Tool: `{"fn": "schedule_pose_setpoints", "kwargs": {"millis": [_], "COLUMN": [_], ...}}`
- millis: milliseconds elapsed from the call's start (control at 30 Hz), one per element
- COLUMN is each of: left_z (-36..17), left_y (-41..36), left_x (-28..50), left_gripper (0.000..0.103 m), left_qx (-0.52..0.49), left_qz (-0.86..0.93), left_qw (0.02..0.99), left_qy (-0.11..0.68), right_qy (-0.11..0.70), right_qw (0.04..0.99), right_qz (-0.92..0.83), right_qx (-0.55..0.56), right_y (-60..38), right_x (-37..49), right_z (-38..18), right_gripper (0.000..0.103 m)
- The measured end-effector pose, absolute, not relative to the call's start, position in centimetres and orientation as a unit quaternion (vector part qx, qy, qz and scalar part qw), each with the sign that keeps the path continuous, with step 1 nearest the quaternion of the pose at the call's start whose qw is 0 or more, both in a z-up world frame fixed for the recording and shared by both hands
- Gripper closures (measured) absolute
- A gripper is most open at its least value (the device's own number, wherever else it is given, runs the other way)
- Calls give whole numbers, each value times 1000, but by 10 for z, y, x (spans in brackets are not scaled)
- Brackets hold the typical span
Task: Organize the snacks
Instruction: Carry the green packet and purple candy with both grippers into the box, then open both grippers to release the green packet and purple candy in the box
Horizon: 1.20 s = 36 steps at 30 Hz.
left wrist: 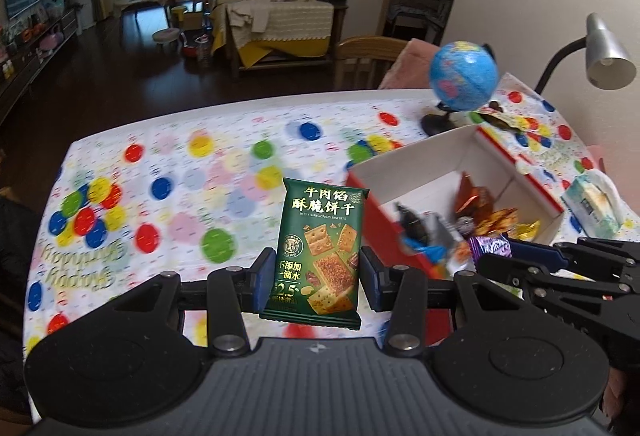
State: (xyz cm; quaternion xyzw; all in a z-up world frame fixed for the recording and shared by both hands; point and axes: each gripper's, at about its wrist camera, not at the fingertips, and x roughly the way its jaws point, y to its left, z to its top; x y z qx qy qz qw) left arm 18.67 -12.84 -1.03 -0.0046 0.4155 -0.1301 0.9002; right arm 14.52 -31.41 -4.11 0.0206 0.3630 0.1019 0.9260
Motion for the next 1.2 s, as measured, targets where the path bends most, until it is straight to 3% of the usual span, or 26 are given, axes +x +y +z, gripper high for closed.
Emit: {"fn": "schedule_pose_setpoints", "kwargs": {"millis": [633, 1200], "left_z": [-40, -92], "left_y": [-260, -321], "left_x": [223, 264], "left_gripper": [59, 59], "left_qx": [14, 41], "left_qz": [-132, -133], "left_qw": [881, 854], "left_qy": [454, 501], "right_qy": [376, 420], "right_qw": [924, 905], "right_qz": [61, 53], "right_qx": [37, 41], "right_y": [-444, -482], "right_x": [189, 227], "right_z": [-61, -105], "right_gripper": [80, 80]}}
